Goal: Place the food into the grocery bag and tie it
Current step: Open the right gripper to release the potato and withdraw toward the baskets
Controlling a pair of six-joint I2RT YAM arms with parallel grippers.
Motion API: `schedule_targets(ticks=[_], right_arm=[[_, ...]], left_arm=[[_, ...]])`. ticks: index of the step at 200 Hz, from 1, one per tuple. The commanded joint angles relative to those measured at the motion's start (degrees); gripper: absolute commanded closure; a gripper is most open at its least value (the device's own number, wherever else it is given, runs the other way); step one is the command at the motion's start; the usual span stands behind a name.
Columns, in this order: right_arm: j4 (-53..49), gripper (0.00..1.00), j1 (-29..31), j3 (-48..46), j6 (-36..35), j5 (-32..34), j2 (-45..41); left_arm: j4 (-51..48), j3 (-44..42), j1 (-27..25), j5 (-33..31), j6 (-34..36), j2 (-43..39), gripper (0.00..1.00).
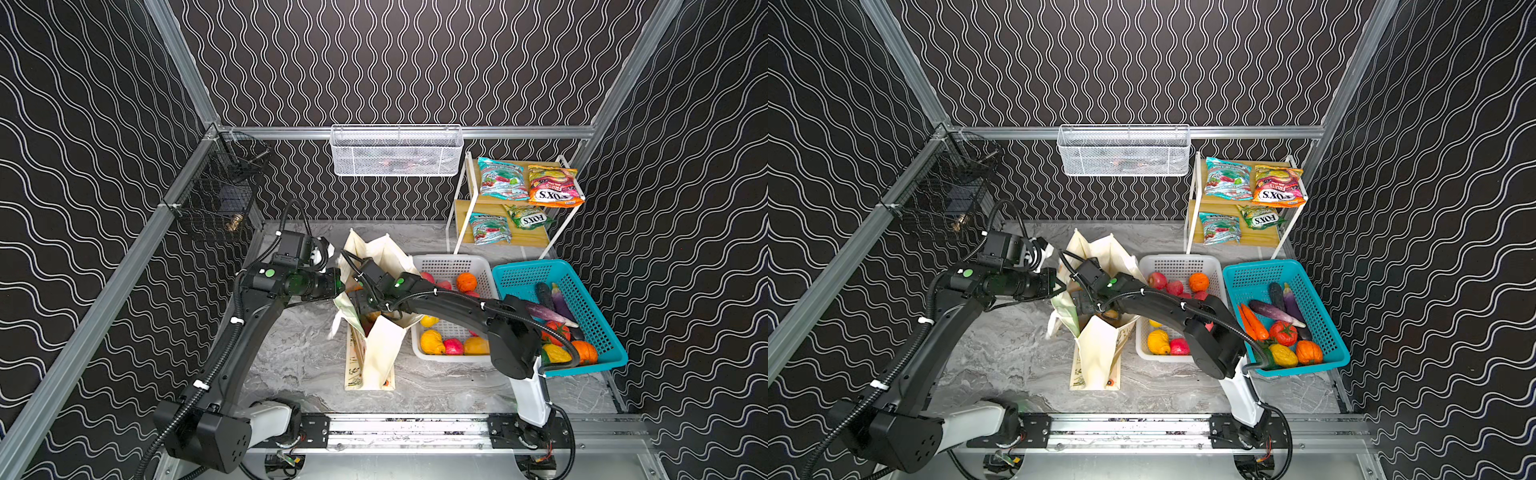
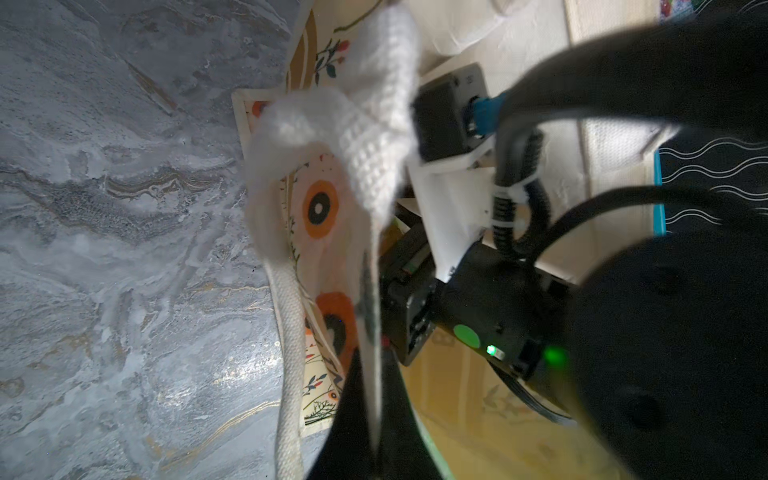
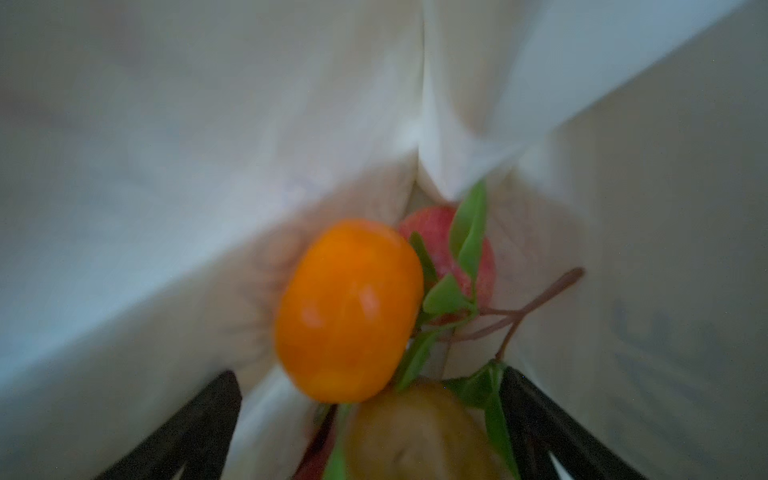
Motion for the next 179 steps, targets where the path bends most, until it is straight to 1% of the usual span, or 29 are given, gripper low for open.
schedule_targets(ticks=[1, 30, 56, 58, 81, 112, 132, 152, 163, 179], right_arm=[[-0.7, 0.01, 0.2, 1.5, -0.2, 1.7, -2.5], [-2.0, 0.01, 0.2, 3.6, -0.2, 3.3, -5.9], [-3.4, 0.01, 0.2, 5.8, -0.4, 6.1, -8.7], [-3.5, 0.01, 0.2, 5.9, -0.5, 6.3, -10.2], [-3.1, 0.01, 0.2, 6.2, -0.4, 10.7, -15.1], [-0.5, 0.01, 0.1, 3.2, 0.2, 17.6, -23.2], [-1.1, 0.01, -0.2, 2.3, 0.8, 22.3, -27.6], [-2.4, 0.01, -1.9, 0.3, 2.6, 26.1, -31.9], [-1.7, 0.01, -3.7, -2.7, 3.5, 26.3, -34.8], [-2.2, 0.01, -8.2, -7.0, 7.1, 25.1, -39.3]], left_arm=[[0.7, -0.2, 0.1, 0.1, 0.5, -0.1, 1.0], [0.8, -0.6, 0.1, 0.1, 0.3, 0.0, 1.0], [0.8, -0.6, 0.1, 0.0, 0.2, -0.1, 1.0], [0.8, -0.7, 0.0, 0.0, 0.2, -0.1, 1.0], [0.8, -0.8, 0.1, -0.1, 0.2, -0.1, 1.0], [0.8, -1.0, 0.1, -0.2, 0.1, -0.3, 1.0], [0.8, -1.0, 0.1, -0.3, 0.1, -0.3, 1.0], [0.8, -1.1, 0.1, -0.3, 0.1, -0.4, 1.0], [0.9, -1.2, 0.0, -0.3, 0.1, -0.5, 1.0], [1.2, -1.5, 0.1, -0.3, 0.0, -0.6, 1.0]])
